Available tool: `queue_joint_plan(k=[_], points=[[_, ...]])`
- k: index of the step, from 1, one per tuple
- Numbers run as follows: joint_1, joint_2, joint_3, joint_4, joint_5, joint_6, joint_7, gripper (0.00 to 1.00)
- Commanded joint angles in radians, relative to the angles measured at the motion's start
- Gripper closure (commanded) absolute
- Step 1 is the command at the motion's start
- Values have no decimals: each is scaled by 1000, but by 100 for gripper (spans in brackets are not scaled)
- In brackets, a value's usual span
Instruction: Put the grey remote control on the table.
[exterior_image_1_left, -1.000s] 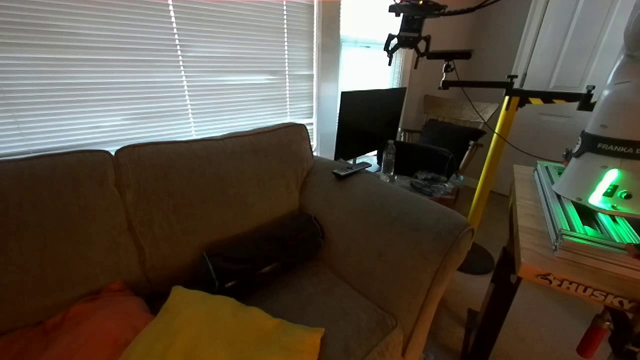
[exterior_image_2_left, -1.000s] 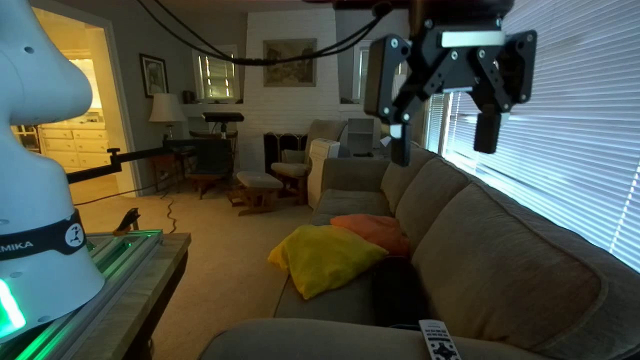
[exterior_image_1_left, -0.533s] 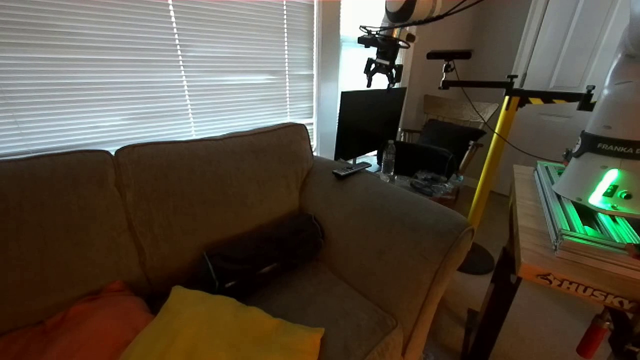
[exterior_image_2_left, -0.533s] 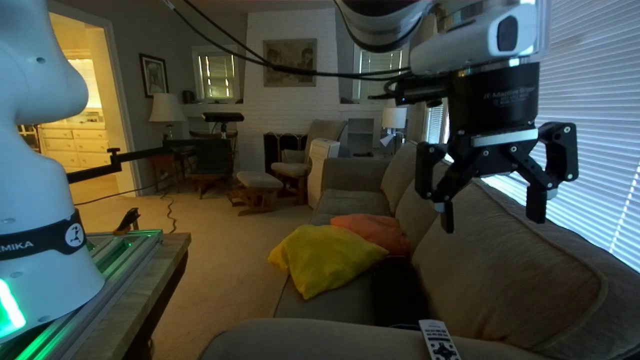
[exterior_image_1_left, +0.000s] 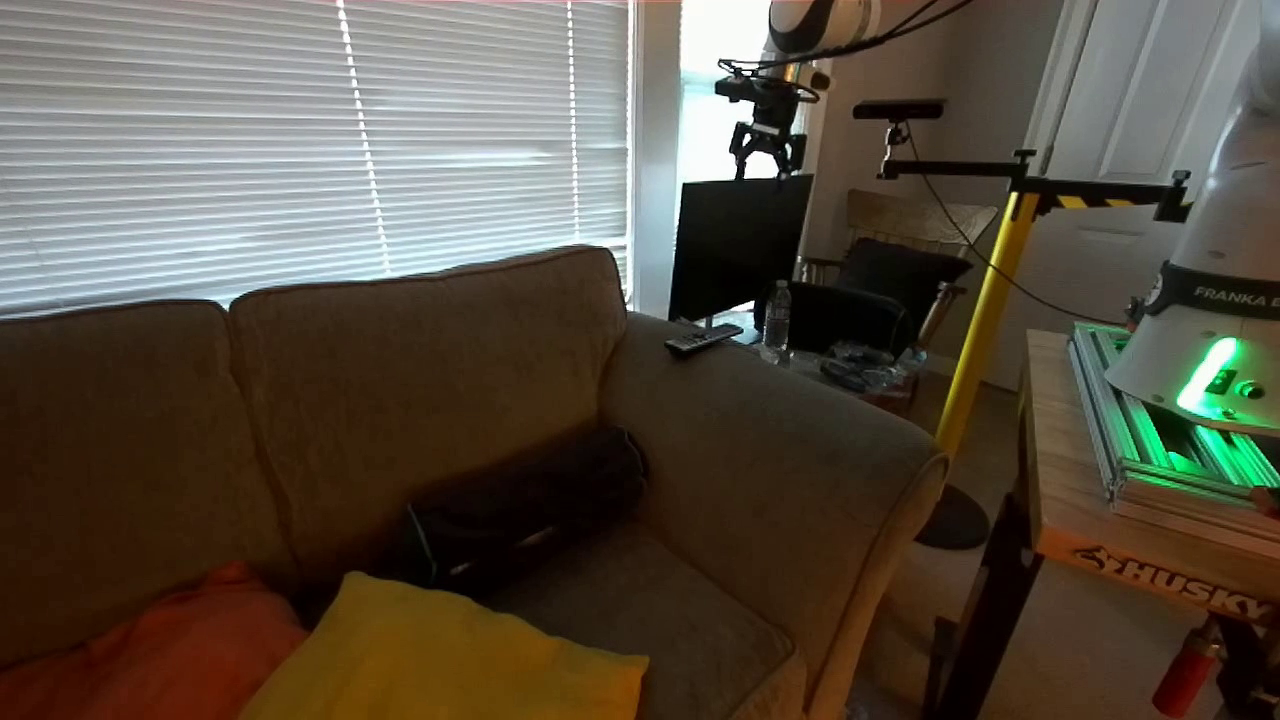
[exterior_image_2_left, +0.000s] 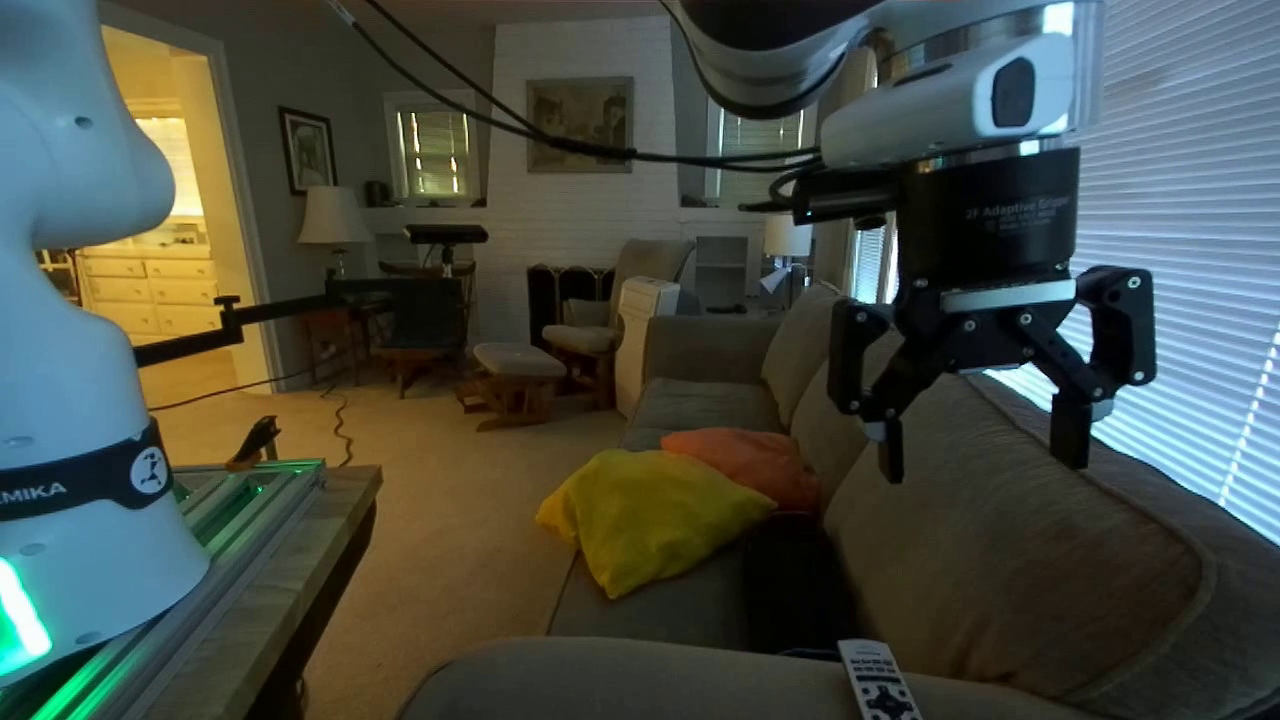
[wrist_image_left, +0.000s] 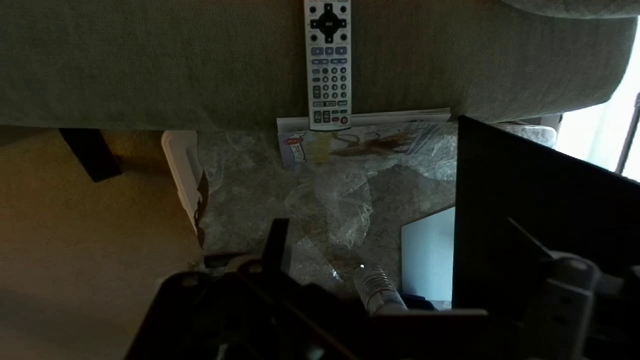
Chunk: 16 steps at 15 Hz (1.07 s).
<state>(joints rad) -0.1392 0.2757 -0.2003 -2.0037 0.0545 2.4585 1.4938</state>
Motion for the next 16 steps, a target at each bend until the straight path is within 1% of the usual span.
queue_joint_plan(k=[1,3,5,8,12,14,16], points=[[14,62,-9,37,-10,-36,-3,0],[17,109,-2,61,4,-53,-3,0],[26,168,1,92,18,-31,10,0],[52,272,0,164,25,20,64,0],[116,398,-18,246,1,106,152,0],[151,446,-29,280,-6,110,186,0],[172,490,-31,309,-6,97,197,0]])
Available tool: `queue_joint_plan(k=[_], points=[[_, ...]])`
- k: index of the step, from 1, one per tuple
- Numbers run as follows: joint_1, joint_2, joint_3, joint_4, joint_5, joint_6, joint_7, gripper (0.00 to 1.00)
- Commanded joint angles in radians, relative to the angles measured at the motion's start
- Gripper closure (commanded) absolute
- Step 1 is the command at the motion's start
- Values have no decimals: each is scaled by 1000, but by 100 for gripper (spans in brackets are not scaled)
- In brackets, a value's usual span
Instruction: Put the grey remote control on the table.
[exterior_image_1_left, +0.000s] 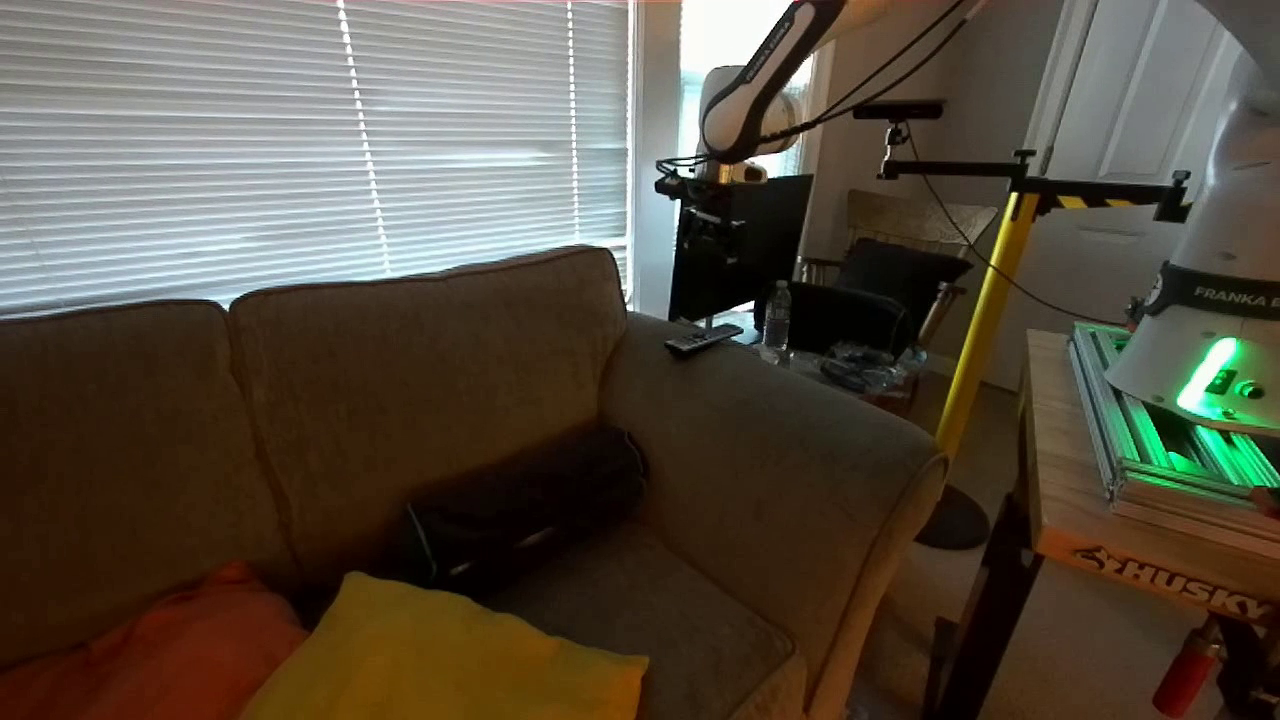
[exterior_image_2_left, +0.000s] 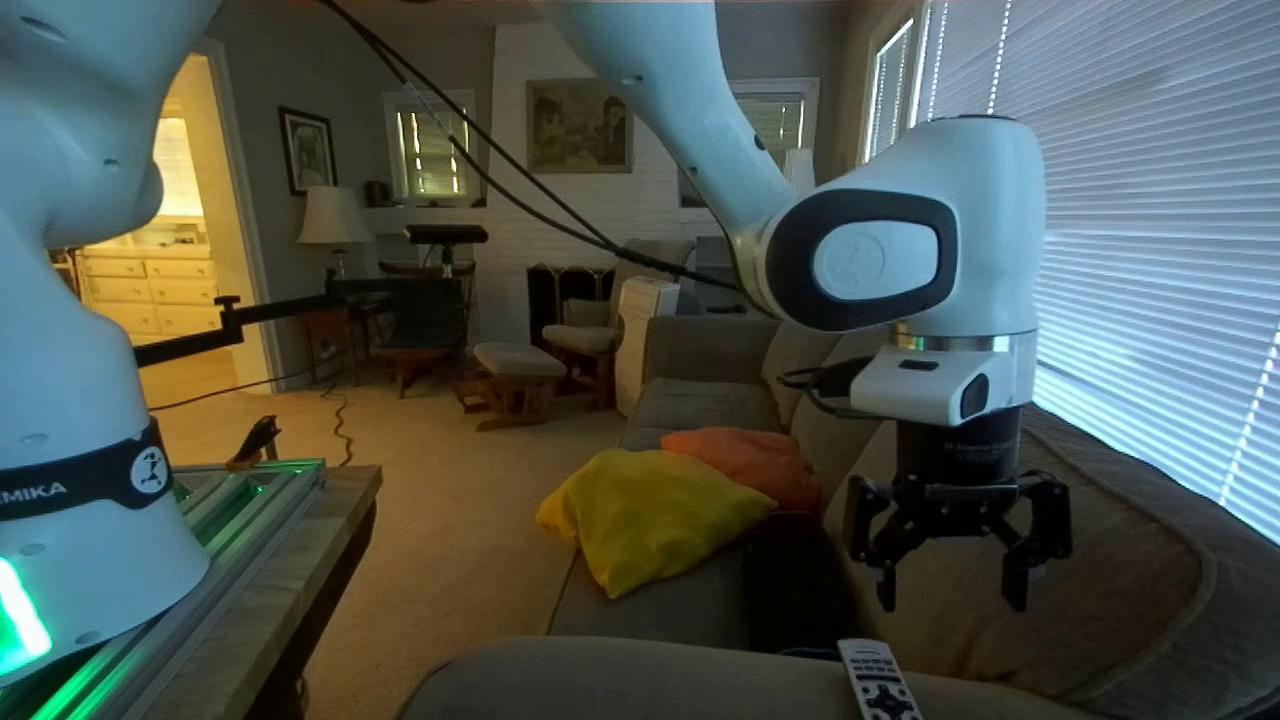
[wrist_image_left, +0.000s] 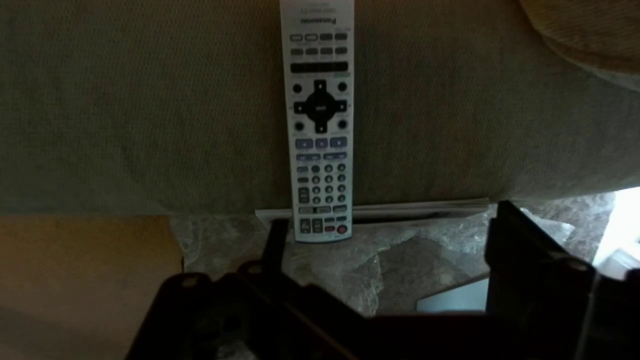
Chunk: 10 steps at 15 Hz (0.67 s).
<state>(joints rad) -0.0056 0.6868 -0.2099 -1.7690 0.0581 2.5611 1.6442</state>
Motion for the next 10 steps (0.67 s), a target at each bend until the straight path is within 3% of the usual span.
queue_joint_plan(k=[1,10], points=[[47,102,-22,94,-10,-16,51,0],[66,290,-59,232,-19,-75,53,0]])
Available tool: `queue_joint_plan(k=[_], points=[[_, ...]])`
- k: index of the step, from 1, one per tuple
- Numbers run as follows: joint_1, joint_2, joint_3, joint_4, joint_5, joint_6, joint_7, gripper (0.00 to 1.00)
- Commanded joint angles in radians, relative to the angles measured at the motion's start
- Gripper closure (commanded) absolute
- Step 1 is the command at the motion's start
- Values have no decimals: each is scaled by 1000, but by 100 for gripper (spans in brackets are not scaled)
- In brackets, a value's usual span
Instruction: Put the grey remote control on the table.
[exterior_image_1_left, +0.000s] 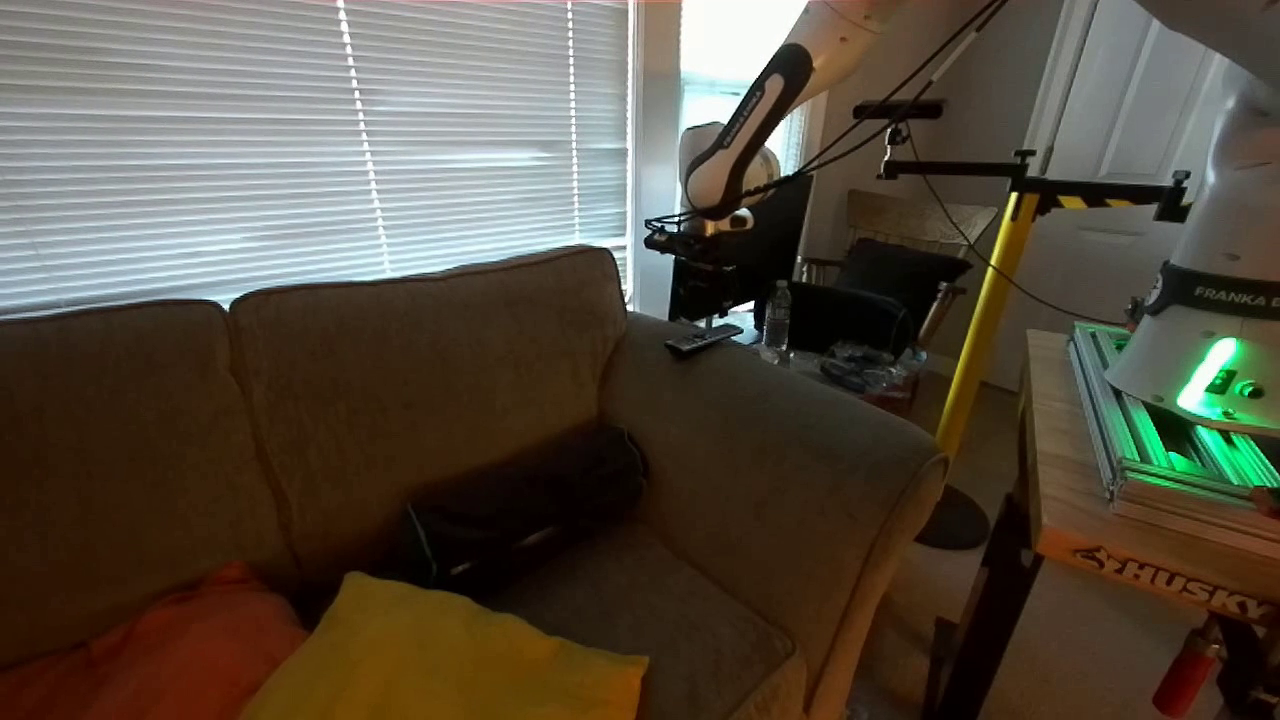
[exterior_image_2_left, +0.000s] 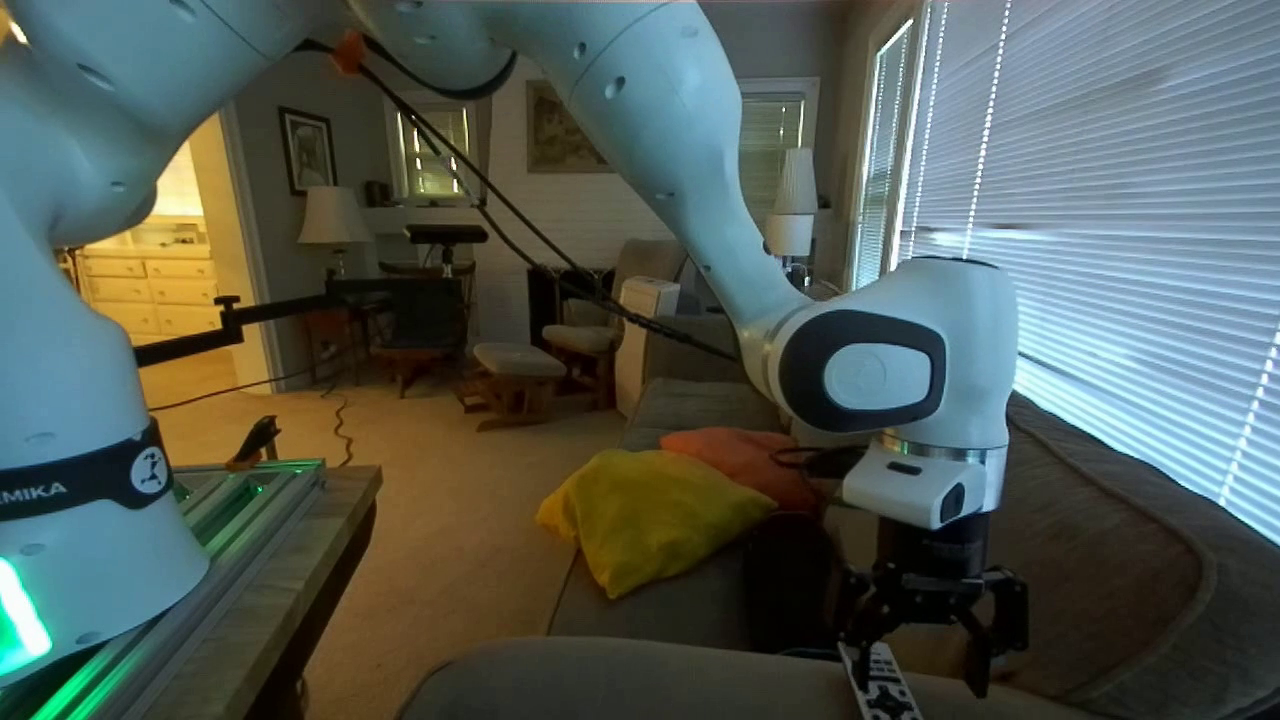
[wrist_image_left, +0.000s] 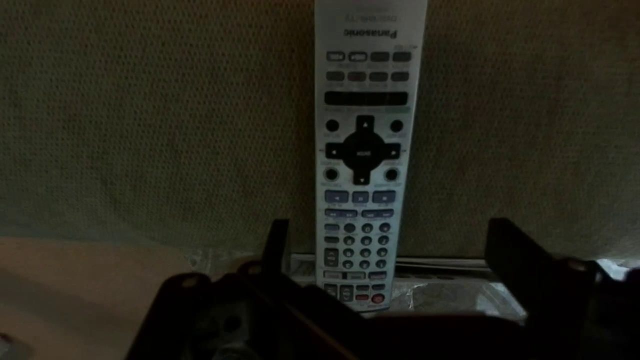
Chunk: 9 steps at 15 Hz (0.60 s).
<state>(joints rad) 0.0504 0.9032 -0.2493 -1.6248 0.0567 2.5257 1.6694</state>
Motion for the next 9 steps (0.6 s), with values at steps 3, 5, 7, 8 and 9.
queue_joint_plan(k=[3,5,7,8,9], points=[[9,119,-16,140,-18,-57,16,0],[14,144,-13,167,-20,-64,13,0],[16,166,-11,190,-21,-75,8,0],[17,176,-11,199,-21,-80,7,0],[18,184,-12,207,-22,-87,6,0]])
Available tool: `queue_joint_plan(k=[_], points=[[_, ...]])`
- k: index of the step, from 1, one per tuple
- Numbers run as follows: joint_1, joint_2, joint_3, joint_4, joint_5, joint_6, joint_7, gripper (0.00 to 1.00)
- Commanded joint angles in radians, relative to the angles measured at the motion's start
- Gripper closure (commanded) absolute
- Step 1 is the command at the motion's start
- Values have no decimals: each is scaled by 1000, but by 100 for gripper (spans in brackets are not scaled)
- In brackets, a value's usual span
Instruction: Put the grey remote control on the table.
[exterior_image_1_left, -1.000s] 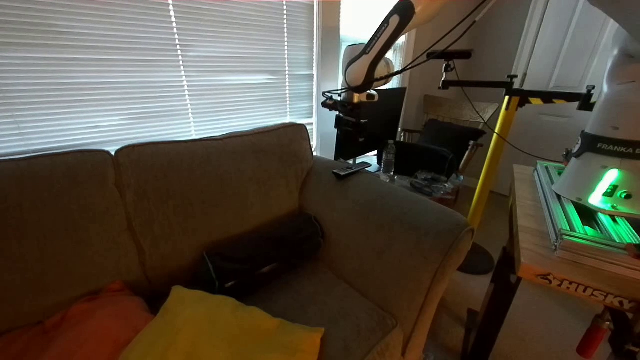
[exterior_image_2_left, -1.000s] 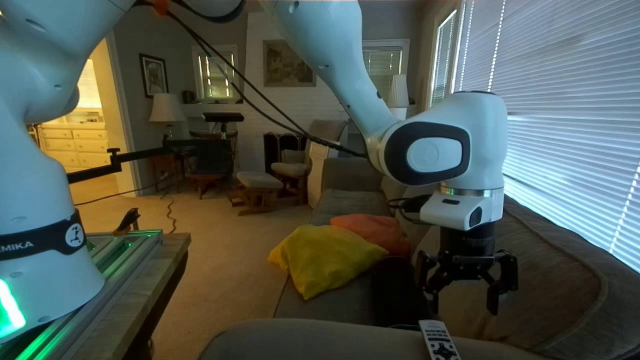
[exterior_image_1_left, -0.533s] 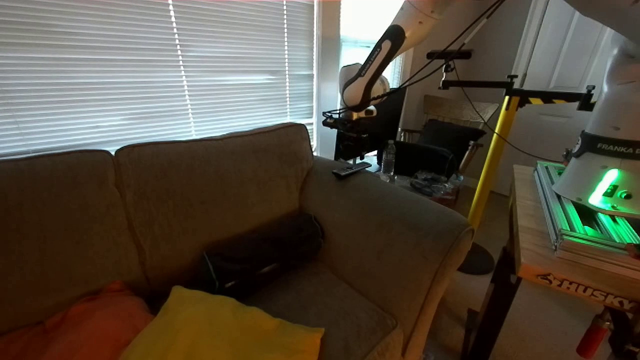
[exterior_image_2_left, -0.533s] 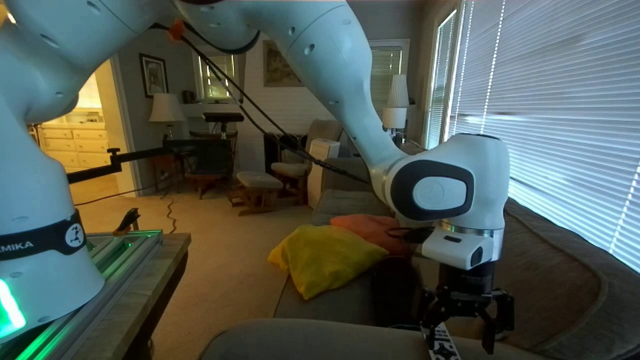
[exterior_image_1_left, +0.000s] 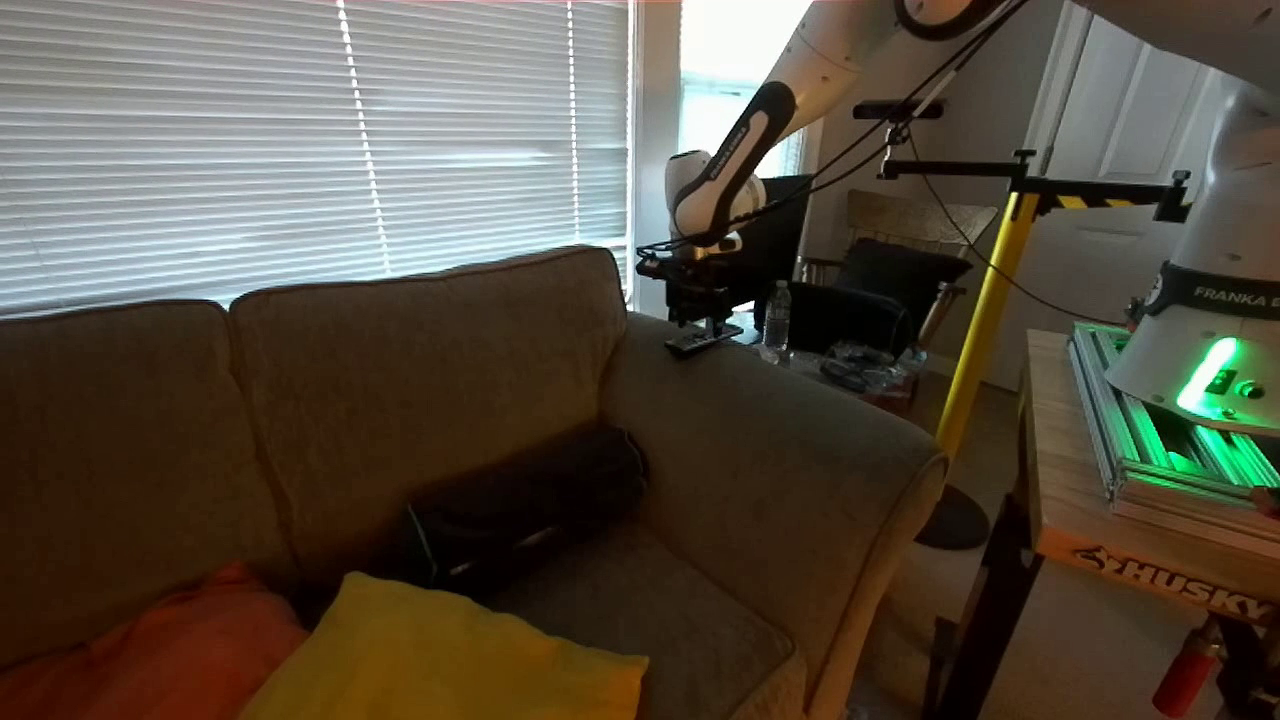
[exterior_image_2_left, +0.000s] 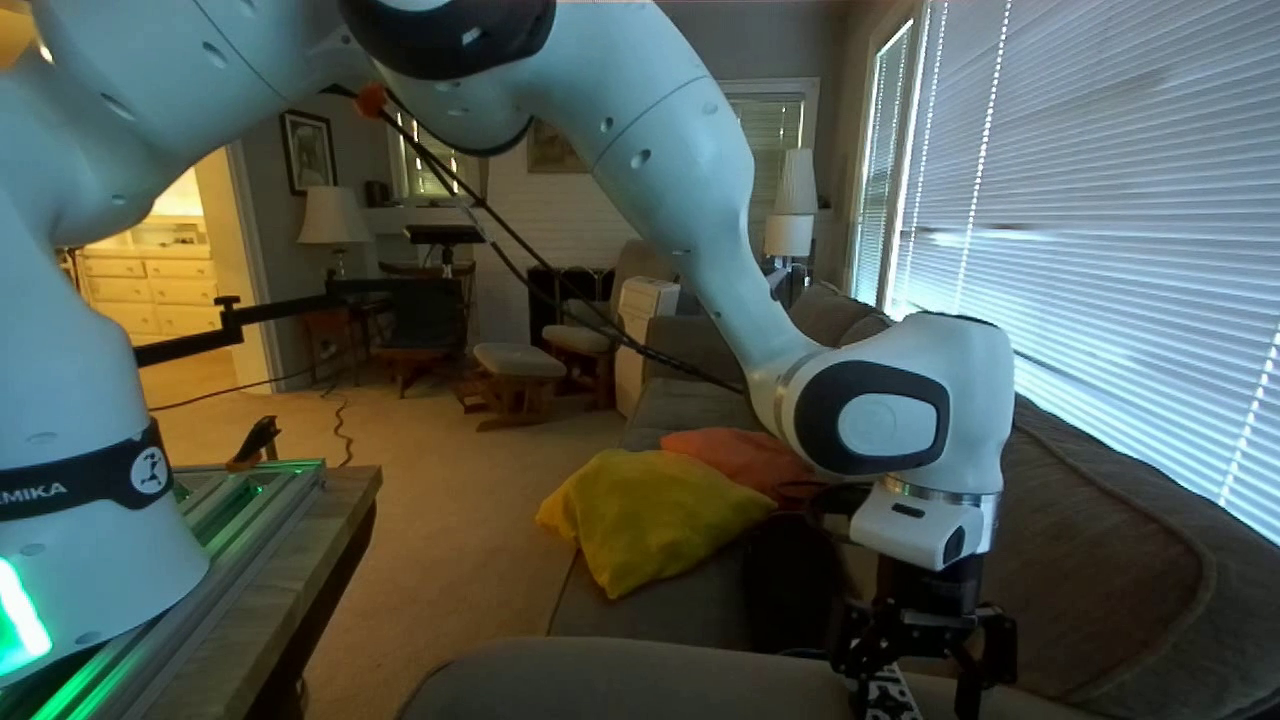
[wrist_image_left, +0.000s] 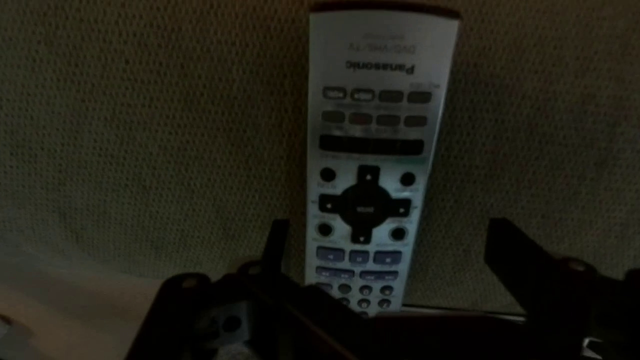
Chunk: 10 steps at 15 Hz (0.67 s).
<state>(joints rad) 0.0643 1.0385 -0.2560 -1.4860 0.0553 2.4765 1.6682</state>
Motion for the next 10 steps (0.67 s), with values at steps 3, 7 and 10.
queue_joint_plan(k=[3,7,10], points=[[2,71,-3,86,-18,-56,5,0],[0,82,-6,95,-15,-62,9,26],[-1,77,-7,96,-16,-61,6,48]])
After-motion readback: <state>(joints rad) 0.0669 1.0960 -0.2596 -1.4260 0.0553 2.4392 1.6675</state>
